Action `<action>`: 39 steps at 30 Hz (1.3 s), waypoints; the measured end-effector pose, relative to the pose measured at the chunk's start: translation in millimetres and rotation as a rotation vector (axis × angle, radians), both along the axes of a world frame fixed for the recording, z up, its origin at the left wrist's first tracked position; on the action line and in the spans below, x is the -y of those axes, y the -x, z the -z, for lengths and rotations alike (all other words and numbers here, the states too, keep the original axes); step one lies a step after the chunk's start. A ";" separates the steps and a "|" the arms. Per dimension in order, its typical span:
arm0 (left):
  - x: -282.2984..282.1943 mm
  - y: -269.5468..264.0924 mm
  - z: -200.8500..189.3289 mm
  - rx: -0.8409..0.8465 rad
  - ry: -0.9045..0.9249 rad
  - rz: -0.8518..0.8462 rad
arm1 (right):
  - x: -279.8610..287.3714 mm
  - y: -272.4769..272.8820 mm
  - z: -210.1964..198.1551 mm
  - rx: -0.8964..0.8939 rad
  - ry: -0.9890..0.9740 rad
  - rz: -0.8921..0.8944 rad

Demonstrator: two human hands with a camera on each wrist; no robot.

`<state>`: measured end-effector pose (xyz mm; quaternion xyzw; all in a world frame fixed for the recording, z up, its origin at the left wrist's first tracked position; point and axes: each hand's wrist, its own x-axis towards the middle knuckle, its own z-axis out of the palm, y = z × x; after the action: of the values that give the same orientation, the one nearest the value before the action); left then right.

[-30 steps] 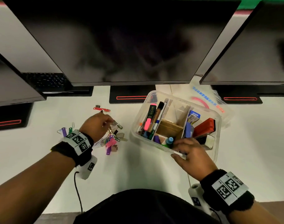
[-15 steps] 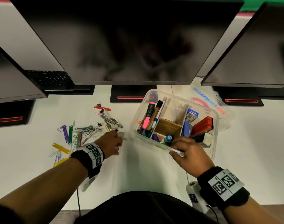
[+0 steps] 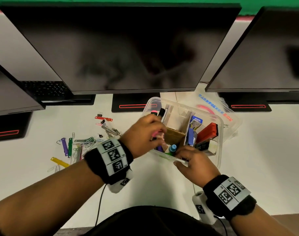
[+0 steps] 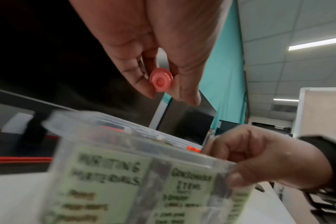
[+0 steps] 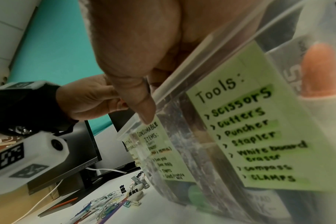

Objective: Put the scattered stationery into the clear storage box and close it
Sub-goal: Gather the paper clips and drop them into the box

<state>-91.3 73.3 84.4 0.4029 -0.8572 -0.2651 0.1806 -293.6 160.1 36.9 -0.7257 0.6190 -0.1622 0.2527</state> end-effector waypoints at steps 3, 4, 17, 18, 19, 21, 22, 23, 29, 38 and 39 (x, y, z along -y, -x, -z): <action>-2.2 18.8 11.9 0.090 -0.065 0.141 | 0.2 0.2 0.8 -0.001 0.010 -0.005; -1.8 20.3 13.9 0.110 -0.081 0.157 | 0.1 0.3 1.0 -0.001 0.010 -0.006; 62.8 -100.9 83.8 0.554 -0.249 -0.235 | 1.3 0.9 -1.9 -0.009 -0.028 -0.019; 60.3 -100.6 92.2 0.555 -0.262 -0.222 | 1.3 0.4 -2.3 -0.009 -0.027 -0.019; 58.3 -99.1 98.4 0.559 -0.272 -0.209 | 1.1 0.1 -2.7 -0.009 -0.024 -0.019; 58.2 -95.7 109.2 0.575 -0.288 -0.189 | 1.0 0.1 -3.1 -0.007 -0.024 -0.017; 59.3 -93.9 113.0 0.580 -0.290 -0.186 | 1.3 0.2 -3.2 -0.010 -0.028 -0.017; 59.8 -91.4 115.1 0.586 -0.288 -0.189 | 1.4 0.2 -2.9 -0.011 -0.034 -0.017; 58.2 -80.4 122.7 0.621 -0.243 -0.256 | 1.7 -0.8 -1.2 -0.018 -0.034 -0.010; 48.9 -86.8 122.4 0.625 -0.289 -0.386 | 1.7 -1.1 -1.4 -0.032 -0.021 -0.016; 47.7 -86.7 121.0 0.633 -0.285 -0.387 | 1.6 -1.2 -1.5 -0.035 -0.021 -0.017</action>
<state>-4.6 25.5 -36.7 0.6398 -0.7333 -0.2053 -0.1036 -292.4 158.5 38.4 -0.7311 0.6186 -0.1410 0.2507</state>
